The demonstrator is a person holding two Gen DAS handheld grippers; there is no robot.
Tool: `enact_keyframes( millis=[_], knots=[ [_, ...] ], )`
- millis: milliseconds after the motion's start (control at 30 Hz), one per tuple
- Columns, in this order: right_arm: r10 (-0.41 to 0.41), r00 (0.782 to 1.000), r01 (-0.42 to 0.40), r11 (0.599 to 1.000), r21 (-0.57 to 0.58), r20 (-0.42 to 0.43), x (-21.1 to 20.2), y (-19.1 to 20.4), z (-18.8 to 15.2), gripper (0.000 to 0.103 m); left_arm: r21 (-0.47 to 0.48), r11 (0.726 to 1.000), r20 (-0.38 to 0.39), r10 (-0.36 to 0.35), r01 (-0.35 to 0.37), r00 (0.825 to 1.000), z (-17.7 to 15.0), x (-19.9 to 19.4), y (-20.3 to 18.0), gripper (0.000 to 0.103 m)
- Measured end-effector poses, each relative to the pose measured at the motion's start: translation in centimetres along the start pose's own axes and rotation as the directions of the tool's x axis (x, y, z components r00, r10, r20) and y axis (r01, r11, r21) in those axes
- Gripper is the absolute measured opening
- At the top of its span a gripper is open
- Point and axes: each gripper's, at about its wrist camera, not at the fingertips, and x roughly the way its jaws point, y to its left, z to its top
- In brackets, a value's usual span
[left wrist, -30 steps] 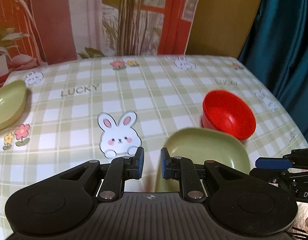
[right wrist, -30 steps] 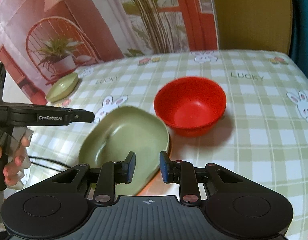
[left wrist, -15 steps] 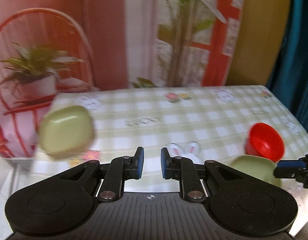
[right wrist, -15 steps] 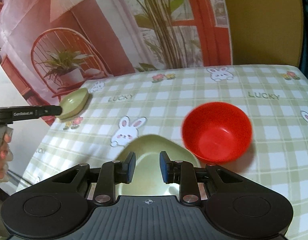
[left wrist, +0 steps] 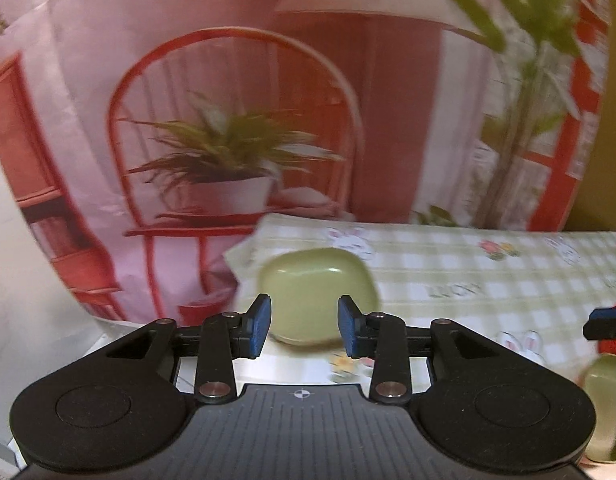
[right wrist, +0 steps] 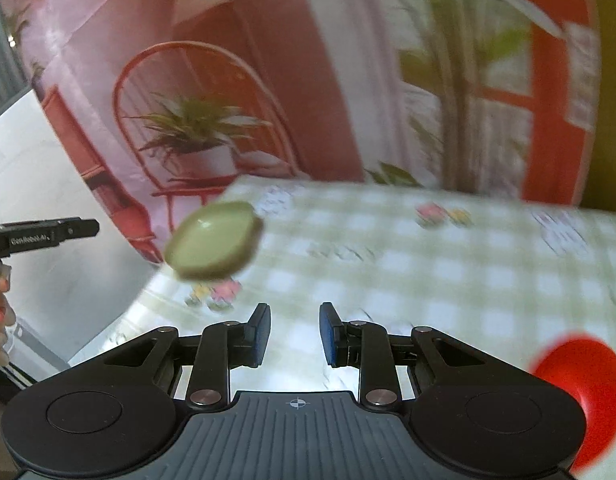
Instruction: Organize plates and bowls
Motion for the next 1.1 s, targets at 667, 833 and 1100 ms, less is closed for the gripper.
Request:
enact_keyframes(
  millis=[667, 833, 1100],
  knots=[
    [-0.016, 0.998, 0.012, 0.998, -0.067, -0.053, 21.7, 4.8, 7.3, 0.025, -0.136, 0.990, -0.107, 0.028, -0.042, 0.994, -1.0, 16.8, 5.2, 0.041],
    [-0.033, 0.996, 0.028, 0.997, -0.066, -0.086, 24.5, 4.3, 6.9, 0.025, -0.165, 0.986, -0.134, 0.005, -0.028, 0.991, -1.8, 18.8, 5.5, 0.041],
    [-0.016, 0.993, 0.007, 0.997, -0.076, -0.114, 26.3, 5.4, 6.0, 0.025, -0.138, 0.990, -0.161, -0.018, -0.005, 0.987, -2.6, 19.9, 4.5, 0.041]
  ],
)
